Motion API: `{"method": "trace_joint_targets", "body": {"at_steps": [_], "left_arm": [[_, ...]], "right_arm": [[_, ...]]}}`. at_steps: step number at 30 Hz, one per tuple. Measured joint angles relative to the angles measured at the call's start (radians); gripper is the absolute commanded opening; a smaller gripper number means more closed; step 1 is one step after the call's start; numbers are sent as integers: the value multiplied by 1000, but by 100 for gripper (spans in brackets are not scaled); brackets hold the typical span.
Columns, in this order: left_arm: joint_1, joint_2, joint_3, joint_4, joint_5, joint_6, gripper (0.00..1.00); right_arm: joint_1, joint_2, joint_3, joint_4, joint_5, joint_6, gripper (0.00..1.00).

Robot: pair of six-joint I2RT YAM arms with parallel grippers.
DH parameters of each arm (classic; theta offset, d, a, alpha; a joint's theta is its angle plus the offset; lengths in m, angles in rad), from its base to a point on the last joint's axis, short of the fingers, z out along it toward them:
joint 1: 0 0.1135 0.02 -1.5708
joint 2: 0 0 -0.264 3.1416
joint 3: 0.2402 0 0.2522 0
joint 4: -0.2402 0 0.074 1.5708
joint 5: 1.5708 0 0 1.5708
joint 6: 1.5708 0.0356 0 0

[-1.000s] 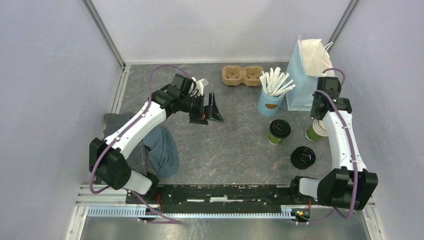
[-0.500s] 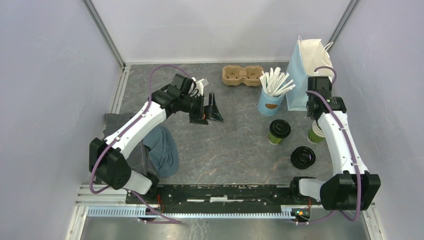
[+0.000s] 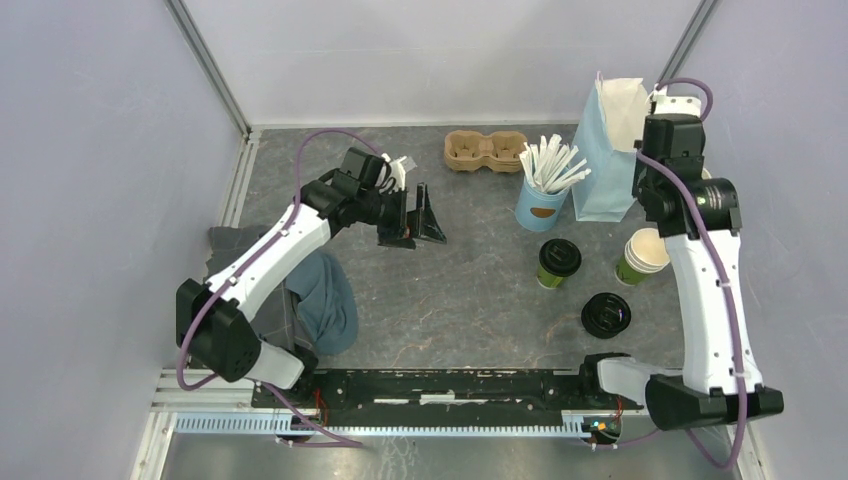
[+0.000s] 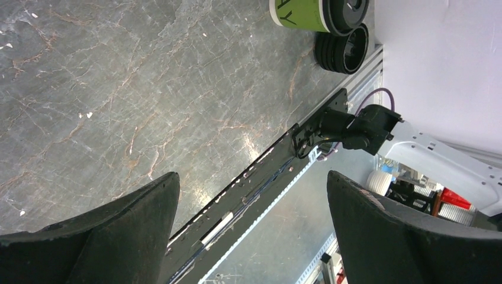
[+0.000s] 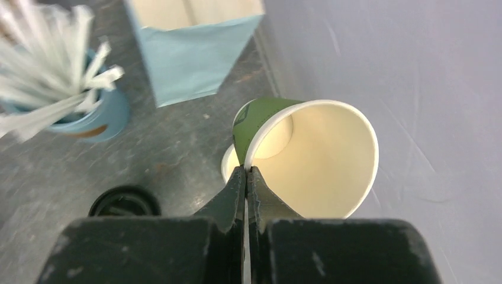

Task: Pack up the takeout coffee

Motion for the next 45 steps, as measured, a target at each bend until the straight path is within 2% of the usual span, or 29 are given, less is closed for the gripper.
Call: {"method": "trace_joint_targets", "body": {"at_steps": [4,8,11,17,25,29,31,33,34,36,42,45], "left_arm": [[0,-47,-3,-1,-35,-35,99],[0,-152,-5,-23,-132,-83,100],[2,-253,-8,-52,-210,-111,100],[2,-408,-18,-119,-318,-155,100],[2,-471,-42,-167,-392,-206,100],[2,-470,-42,-177,-404,-209,100],[2,-466,-42,-182,-410,-209,100],[2,-459,-42,-183,-413,-209,100],[2,-452,-42,-184,-414,-209,100],[2,-440,-42,-184,-415,-209,100],[2,-412,-40,-185,-416,-204,100],[2,-397,-33,-186,-416,-183,100]], "right_arm": [[89,-72,-37,24,-145,-35,0],[312,-139,-198,85,-325,-26,0],[514,-136,-298,129,-374,-2,0],[904,-50,-415,205,-359,50,0],[1215,194,-430,267,-229,103,0],[1294,269,-431,272,-188,118,1],[1316,288,-431,274,-178,125,17],[1326,293,-431,274,-168,140,42],[1328,293,-431,274,-164,147,51],[1328,287,-431,272,-155,164,59],[1307,218,-321,161,-90,238,61],[1194,105,-282,128,-71,307,62]]}}
